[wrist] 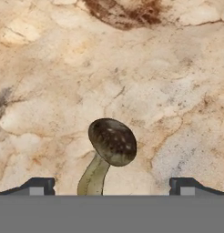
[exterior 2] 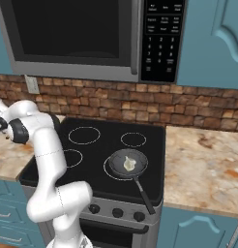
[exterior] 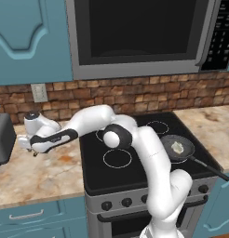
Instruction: Put the garlic and mushroom in the pan. Then turn on the front right burner and set the heat to medium.
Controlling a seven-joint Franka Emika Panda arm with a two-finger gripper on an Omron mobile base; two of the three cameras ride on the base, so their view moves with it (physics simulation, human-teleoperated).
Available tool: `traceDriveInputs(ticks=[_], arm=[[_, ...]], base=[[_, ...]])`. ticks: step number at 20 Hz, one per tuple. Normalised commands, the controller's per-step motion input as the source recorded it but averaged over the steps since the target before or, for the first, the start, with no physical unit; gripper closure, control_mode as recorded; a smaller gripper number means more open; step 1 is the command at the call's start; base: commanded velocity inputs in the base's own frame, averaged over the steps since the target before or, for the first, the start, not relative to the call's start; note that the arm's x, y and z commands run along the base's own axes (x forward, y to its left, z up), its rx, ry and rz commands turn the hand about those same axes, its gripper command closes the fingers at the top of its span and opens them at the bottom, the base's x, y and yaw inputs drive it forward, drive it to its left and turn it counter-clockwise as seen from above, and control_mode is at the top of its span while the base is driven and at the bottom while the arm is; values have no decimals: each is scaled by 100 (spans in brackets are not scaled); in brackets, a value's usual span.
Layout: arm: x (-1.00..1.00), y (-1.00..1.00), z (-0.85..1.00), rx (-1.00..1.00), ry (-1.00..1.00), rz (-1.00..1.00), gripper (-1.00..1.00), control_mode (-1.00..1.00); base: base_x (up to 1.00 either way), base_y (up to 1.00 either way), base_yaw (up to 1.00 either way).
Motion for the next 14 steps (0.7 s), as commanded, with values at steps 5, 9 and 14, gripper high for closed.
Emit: traceDriveInputs(ticks=[5,9,14], arm=[[25,0,-9,-1,0,-5,-100,-100],[34,0,1,0,3,-4,-100,-100],[14,0,-1,-1,2,-2,-100,-100]], base=[[0,0,0],[0,0,0],[0,0,0]])
